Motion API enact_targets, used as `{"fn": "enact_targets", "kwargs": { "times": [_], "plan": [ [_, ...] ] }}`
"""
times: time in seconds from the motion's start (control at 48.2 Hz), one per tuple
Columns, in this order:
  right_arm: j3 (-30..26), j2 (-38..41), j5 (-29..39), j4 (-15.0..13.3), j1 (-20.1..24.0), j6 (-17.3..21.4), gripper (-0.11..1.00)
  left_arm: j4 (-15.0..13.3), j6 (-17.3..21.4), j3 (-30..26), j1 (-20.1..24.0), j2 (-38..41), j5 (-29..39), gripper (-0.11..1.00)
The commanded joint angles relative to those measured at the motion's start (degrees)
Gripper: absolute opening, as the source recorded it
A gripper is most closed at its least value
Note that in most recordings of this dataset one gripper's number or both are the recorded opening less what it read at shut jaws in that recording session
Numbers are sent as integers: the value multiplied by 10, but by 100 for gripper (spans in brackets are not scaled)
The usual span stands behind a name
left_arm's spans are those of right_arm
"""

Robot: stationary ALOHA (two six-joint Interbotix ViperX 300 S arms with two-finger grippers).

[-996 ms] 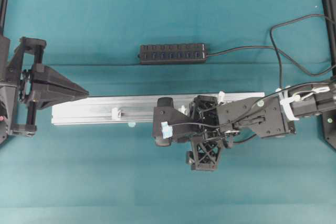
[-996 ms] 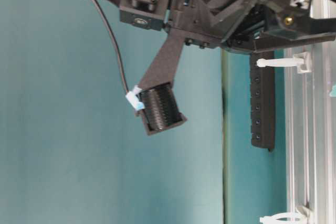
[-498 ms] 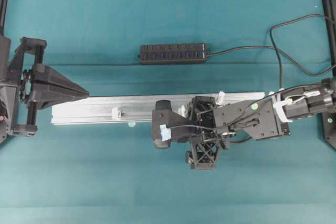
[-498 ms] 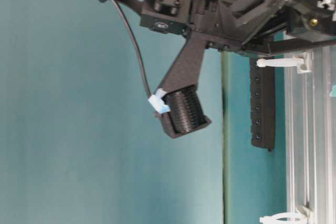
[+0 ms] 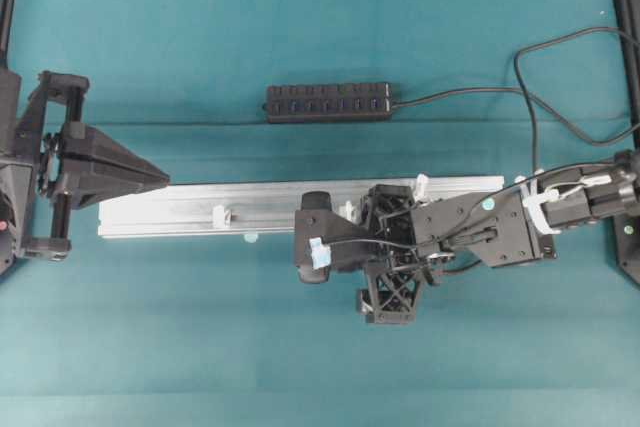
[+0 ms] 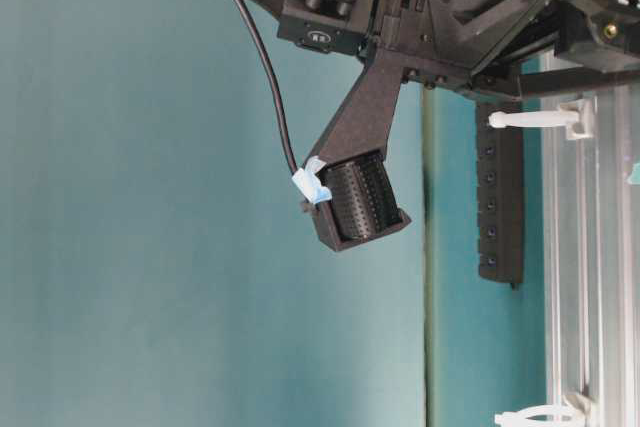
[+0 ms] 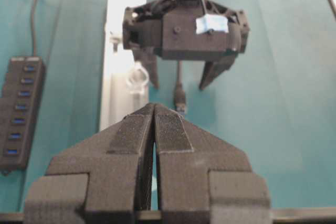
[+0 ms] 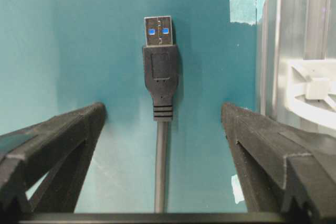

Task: Pass the USB cable through three rings with both arms.
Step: 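Carry the plug with the right gripper to the rightmost white ring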

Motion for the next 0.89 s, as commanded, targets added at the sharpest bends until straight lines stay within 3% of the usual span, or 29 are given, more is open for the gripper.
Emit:
{"fn": "enact_targets", "kwargs": {
  "times": [0.0,0.207,0.415,0.498,0.643,0.871],
  "plan": [
    [2,2,-4,-2,1,3,84,2,1,-7,-1,-1,-3,2],
    [0,3,-3,-2,2,2,68,2,0,-7,-1,-1,-3,2],
    [-2,3,-1,2,3,5,19,2,-1,-7,-1,-1,-3,2],
    [-2,4,-1,2,3,4,5,2,-1,-8,-1,0,-3,2],
    [-1,3,0,2,3,4,-5,2,-1,-8,-1,-1,-3,2],
    [-2,3,1,2,3,4,-5,2,-1,-9,-1,-1,-3,2]
  ]
}}
